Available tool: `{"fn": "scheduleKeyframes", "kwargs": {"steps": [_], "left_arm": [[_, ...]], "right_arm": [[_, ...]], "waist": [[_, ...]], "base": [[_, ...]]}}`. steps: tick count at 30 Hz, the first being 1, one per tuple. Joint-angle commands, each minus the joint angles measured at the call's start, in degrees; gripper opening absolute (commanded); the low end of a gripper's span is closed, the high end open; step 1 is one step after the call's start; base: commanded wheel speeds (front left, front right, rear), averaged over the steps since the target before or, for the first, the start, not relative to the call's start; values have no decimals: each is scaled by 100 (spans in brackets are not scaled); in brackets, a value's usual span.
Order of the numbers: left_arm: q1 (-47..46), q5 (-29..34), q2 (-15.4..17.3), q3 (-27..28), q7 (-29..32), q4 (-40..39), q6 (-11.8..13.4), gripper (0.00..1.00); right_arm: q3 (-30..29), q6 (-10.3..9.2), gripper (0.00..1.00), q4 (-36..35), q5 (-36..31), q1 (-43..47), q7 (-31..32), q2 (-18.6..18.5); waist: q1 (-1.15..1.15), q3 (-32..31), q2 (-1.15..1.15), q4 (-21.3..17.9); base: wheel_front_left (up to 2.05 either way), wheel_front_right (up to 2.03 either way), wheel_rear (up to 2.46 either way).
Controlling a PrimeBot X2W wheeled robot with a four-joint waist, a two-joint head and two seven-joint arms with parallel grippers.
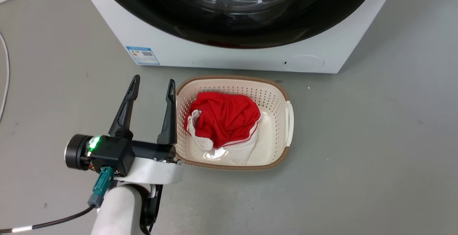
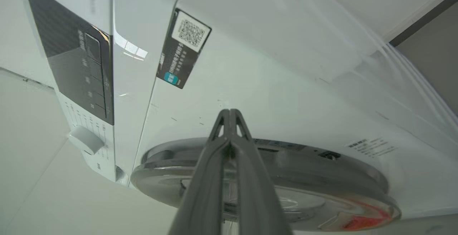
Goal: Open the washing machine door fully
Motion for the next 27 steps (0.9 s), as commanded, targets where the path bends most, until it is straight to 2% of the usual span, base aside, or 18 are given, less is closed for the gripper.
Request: {"fn": "scheduleKeyframes", "kwargs": {"steps": [1, 9, 22, 27], "left_arm": [[-121, 21, -3, -3, -15, -48, -1, 100], [-307, -30, -13, -66, -15, -125, 28, 100], [-498, -88, -20, -116, -15, -155, 67, 100], [-548, -107, -21, -146, -15, -173, 76, 100]], "right_arm": [[188, 0, 0, 246, -131, -287, 205, 139], [795, 0, 0, 1038, -604, -1074, 907, 490], [1050, 0, 0, 1356, -884, -1375, 1043, 661], [1009, 0, 0, 1377, -781, -1423, 1373, 795]], "waist": [[-1, 155, 0, 66], [-1, 501, 0, 177], [-1, 885, 0, 258], [-1, 966, 0, 297]], "base": [[0, 0, 0], [0, 0, 0], [0, 0, 0], [0, 0, 0]]}}
